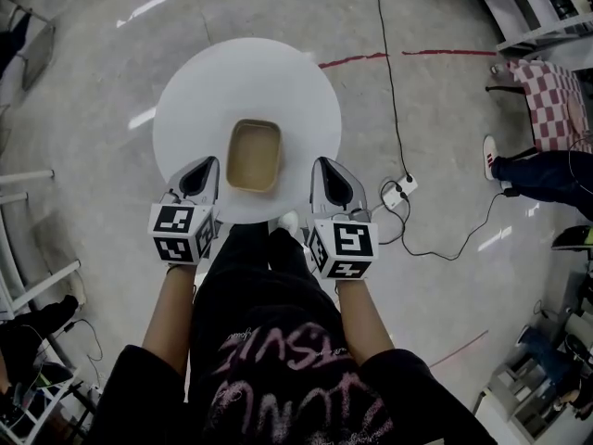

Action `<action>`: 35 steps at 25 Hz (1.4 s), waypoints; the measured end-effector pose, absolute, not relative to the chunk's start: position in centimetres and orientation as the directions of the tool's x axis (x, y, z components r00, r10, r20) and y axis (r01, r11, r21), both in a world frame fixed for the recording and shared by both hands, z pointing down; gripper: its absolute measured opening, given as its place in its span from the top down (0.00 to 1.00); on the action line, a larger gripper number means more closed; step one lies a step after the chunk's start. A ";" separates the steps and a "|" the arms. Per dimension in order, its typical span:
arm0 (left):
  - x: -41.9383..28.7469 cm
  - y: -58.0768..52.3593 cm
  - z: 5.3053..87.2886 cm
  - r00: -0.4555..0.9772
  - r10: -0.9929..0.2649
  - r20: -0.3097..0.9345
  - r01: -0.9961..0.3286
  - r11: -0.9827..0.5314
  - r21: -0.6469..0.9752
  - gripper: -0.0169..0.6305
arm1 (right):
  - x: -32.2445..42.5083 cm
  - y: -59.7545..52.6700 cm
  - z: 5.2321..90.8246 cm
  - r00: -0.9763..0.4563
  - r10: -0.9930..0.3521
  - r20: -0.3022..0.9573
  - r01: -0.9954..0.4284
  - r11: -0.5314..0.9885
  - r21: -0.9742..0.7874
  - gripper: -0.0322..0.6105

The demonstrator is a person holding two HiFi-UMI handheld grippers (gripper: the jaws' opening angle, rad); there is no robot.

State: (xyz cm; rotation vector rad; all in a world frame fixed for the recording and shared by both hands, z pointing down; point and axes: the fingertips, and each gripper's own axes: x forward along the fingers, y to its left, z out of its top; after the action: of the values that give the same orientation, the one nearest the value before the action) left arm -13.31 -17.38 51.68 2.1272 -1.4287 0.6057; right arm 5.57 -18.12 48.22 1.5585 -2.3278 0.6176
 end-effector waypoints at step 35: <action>-13.3 -19.9 63.0 0.417 -0.506 0.755 -0.903 -0.323 0.283 0.83 | 3.7 -19.0 57.3 -0.359 -0.724 0.589 -0.933 0.279 -0.227 0.94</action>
State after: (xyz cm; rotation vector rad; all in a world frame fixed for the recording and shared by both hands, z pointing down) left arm -13.31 -19.92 62.98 1.9732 -1.1925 0.7243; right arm 3.70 -19.02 57.27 1.4985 -2.1835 0.7760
